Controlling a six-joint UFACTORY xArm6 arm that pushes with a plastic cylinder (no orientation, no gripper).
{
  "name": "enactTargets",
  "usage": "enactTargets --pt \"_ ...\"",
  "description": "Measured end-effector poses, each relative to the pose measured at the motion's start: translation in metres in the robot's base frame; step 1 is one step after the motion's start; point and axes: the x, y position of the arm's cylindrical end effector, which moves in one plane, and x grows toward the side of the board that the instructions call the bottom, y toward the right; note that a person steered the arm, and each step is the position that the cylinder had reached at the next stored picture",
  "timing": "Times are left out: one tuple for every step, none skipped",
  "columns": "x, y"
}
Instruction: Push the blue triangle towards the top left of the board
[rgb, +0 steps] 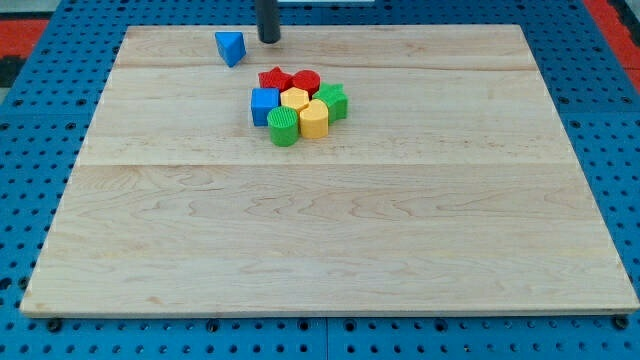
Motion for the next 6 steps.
enactTargets --pt "0.015 0.008" --pt "0.018 -0.031" --pt "0.018 -0.080" --pt "0.021 -0.089" --pt "0.037 -0.023" --pt "0.059 0.075"
